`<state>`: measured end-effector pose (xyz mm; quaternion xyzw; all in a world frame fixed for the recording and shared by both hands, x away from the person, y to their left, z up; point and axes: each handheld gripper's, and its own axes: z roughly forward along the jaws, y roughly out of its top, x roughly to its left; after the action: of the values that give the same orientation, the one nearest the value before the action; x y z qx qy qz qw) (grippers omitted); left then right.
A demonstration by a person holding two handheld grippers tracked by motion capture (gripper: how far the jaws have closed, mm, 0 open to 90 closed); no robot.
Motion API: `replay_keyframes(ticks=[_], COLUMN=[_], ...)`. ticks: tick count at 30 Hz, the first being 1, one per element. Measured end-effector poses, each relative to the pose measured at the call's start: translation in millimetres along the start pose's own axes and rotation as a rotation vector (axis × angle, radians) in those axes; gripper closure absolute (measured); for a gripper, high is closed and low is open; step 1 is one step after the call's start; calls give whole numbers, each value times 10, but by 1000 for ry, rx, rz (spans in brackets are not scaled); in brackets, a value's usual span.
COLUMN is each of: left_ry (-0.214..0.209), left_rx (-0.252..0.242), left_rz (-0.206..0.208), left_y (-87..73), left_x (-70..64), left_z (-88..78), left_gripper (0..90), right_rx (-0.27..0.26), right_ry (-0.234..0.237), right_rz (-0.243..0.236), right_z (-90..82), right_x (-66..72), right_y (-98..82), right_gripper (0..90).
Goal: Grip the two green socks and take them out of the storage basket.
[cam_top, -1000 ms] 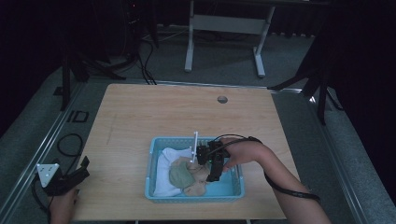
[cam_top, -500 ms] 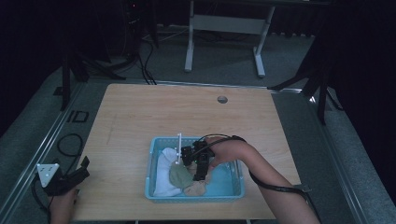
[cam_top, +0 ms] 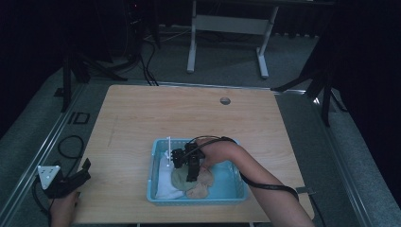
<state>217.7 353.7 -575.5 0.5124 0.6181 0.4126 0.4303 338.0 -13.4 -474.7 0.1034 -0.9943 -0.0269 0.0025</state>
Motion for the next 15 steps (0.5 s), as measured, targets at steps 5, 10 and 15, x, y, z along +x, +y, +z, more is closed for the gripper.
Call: replay_keyframes(ticks=[5, 10, 15], left_ry=[-1, -4, -2], left_rx=[0, 2, 5], left_rz=[0, 0, -2], left_y=[0, 1, 2], left_x=[4, 3, 2], left_z=[-1, 1, 3], left_gripper=[7, 7, 7], right_rx=[16, 19, 10], right_ry=[-2, -47, -44], right_rz=[4, 7, -31], right_z=[68, 88, 5], right_x=[-30, -39, 10], right_y=[39, 57, 52], right_gripper=[354, 648, 795])
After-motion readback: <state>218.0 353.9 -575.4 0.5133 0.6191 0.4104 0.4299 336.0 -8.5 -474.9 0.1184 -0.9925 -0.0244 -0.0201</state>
